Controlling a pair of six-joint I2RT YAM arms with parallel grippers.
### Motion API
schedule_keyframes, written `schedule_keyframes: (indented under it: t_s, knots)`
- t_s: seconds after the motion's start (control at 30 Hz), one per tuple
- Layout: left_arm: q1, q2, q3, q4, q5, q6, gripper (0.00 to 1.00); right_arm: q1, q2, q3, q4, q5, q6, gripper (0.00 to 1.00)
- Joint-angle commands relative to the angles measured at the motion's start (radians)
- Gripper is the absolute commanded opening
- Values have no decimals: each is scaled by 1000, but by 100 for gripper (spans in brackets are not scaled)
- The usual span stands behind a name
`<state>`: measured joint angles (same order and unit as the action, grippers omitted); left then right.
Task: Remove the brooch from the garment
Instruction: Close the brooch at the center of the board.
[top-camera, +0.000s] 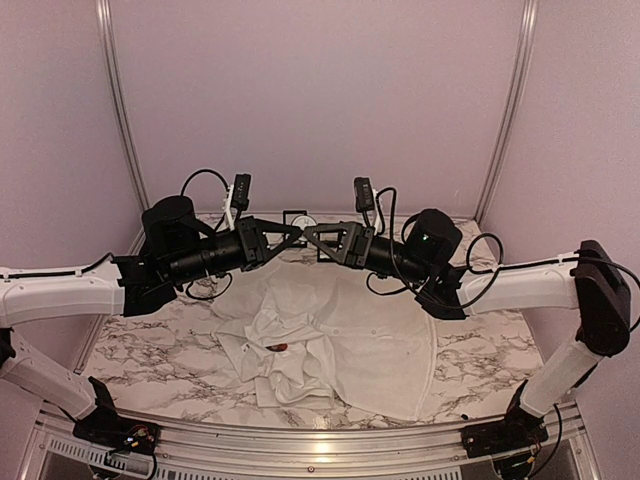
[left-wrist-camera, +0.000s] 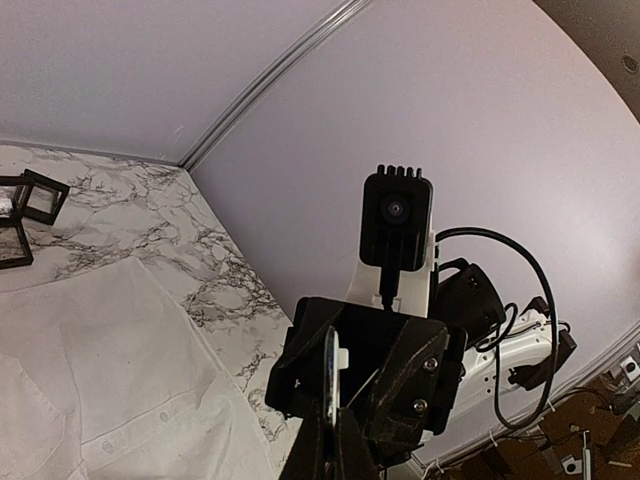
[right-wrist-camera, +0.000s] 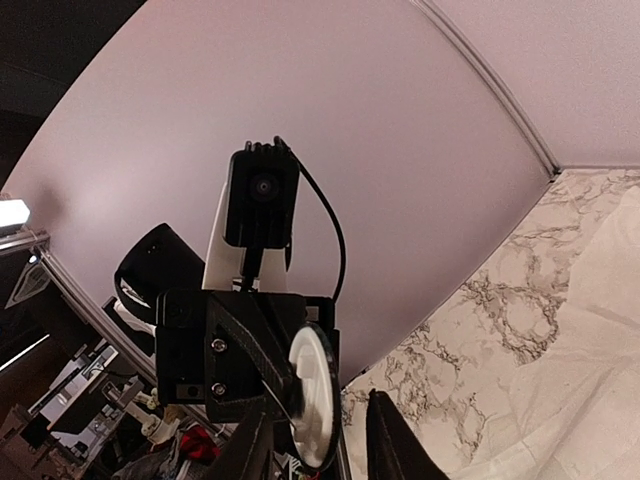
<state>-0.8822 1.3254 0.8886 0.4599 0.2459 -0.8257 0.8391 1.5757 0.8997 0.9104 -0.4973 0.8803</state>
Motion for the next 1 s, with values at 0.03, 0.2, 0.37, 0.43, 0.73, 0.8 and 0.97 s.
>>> schedule_keyframes:
  t_s: [0.03,0.2,0.37,0.43,0.73,0.8,0.97]
  knots:
    - [-11,2,-10,10,7,23,0,-3,10,6,30,-14,13,27]
    - [-16,-2,-10,7,4,30,0,-3,10,0,31,-22,17,21]
    - [-21,1,1,-8,17,62,0,-3,14,-2,33,-41,24,17]
    - [-24,2,5,-15,17,74,0,-3,13,-7,36,-40,29,17]
    - [-37,-14,26,-46,14,158,0,-3,18,-12,44,-64,66,13]
    - [-42,-22,26,-50,12,180,0,-3,22,-3,35,-71,78,12]
    - [-61,-36,35,-79,-16,244,0,-3,24,2,52,-84,116,9]
